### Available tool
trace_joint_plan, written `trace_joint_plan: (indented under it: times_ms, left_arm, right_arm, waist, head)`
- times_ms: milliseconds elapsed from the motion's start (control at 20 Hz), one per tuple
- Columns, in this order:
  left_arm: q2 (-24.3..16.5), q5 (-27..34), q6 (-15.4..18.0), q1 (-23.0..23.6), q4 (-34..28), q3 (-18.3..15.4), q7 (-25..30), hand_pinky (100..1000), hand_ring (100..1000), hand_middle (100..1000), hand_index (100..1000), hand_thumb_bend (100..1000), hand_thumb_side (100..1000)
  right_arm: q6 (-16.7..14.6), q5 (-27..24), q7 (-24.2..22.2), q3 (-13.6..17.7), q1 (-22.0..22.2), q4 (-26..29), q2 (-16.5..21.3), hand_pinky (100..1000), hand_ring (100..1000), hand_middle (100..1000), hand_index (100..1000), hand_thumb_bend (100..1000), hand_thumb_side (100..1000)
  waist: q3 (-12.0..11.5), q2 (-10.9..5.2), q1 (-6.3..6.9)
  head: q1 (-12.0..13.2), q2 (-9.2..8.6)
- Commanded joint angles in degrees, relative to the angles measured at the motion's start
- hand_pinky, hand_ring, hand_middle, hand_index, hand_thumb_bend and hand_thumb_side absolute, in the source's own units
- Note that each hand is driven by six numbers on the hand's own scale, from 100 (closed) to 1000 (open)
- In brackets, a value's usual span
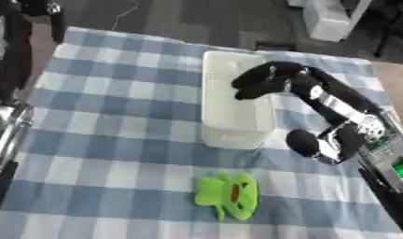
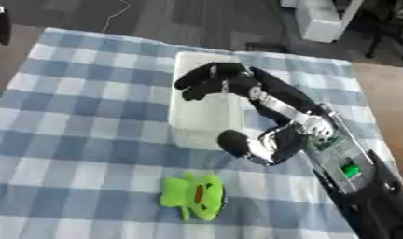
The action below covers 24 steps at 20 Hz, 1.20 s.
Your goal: Pick up objects on the table and place them in the box.
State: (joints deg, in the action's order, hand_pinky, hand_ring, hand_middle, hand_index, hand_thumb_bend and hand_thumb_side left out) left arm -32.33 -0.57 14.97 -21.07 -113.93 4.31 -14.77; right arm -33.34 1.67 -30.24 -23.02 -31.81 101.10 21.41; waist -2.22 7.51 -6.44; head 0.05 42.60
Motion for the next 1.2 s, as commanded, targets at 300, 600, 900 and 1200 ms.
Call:
trace_joint_plan:
  times_ms: [300,600,900,1200]
  left_arm:
    - [-0.38,-0.34,0.1,-0.34,-0.66,-0.11,0.2,131,758,861,823,256,992]
    - [-0.4,-0.27,0.1,-0.4,-0.66,-0.1,0.22,137,758,861,822,257,992]
    - [-0.47,-0.14,0.12,-0.56,-0.66,-0.19,0.12,143,758,861,822,257,992]
    - [-0.49,-0.06,0.12,-0.56,-0.66,-0.17,0.17,142,758,862,822,257,992]
  right_arm:
    - [-8.23,-4.67,-15.72,-1.84,-1.22,-2.23,-0.86,607,720,837,903,300,796]
    - [-6.55,-7.19,-19.83,-4.1,-1.59,-6.12,-1.73,585,721,846,940,303,789]
    - [-3.12,-9.45,-21.66,-5.0,-1.23,-8.4,-1.69,551,721,861,987,309,783]
    - [-0.03,-10.75,-21.73,-6.1,-1.24,-8.09,-1.44,538,719,862,992,303,782]
  waist:
    - [-0.04,-0.69,0.6]
    - [-0.16,-0.81,0.56]
    - [-0.29,-0.9,0.51]
    - [-0.3,-0.95,0.5]
  head:
    - [0.14,0.07]
    - [0.12,0.06]
    - [0.23,-0.03]
    - [0.26,-0.03]
